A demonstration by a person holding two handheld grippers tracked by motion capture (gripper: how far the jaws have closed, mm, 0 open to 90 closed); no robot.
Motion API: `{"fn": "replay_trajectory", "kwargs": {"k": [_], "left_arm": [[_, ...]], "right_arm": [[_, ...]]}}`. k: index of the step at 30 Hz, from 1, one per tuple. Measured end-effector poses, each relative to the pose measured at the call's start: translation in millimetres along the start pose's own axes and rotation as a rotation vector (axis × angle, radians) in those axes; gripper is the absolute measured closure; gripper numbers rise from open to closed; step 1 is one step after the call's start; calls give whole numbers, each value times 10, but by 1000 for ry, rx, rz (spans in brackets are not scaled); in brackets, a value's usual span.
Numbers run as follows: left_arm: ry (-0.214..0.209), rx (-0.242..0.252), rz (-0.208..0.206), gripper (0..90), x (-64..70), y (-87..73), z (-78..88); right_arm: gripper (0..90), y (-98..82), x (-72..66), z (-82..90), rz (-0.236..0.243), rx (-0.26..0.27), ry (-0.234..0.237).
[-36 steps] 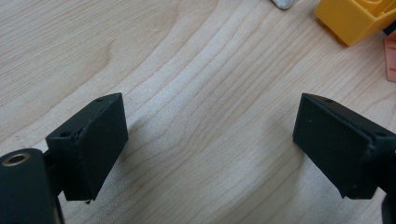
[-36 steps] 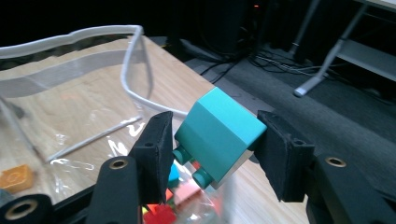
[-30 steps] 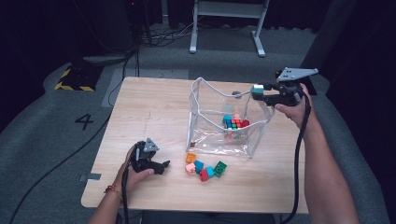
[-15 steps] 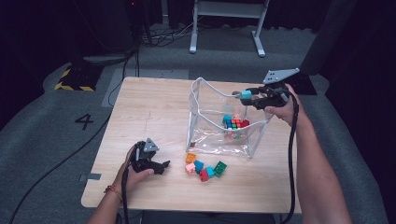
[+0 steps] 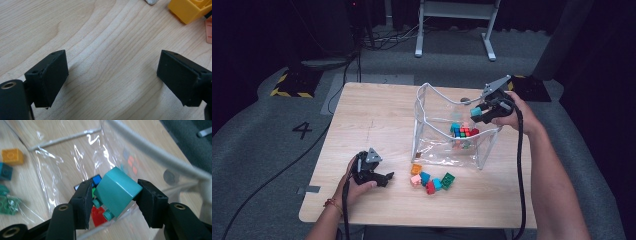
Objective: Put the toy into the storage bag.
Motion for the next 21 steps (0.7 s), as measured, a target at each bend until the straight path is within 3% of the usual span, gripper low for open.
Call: {"fn": "replay_trajectory", "kwargs": {"k": [2, 7, 13, 16, 21], "left_arm": [[0, -2, 2, 103, 2, -1, 1], [0, 1, -1, 103, 0, 0, 0], [0, 1, -1, 103, 0, 0, -1], [0, 1, -1, 103, -1, 0, -1], [-1, 0, -1, 103, -1, 0, 0]], "right_arm": [[479, -8, 6, -26, 18, -12, 0], [479, -64, 7, -82, 76, -151, -63], [478, -49, -19, -86, 103, -190, -79], [477, -48, -15, -83, 102, -175, -93], [412, -57, -5, -23, 40, -92, -79]]}}
Point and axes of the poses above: each handheld gripper's, and its own axes: z roughly backward along the jaws, y roughly out of its top, x roughly to its right, the point moved 3 cm from there along -z, roughly forward along the jaws, and after that the axes turned 15 degrees about -y, right-handed, at the moved point
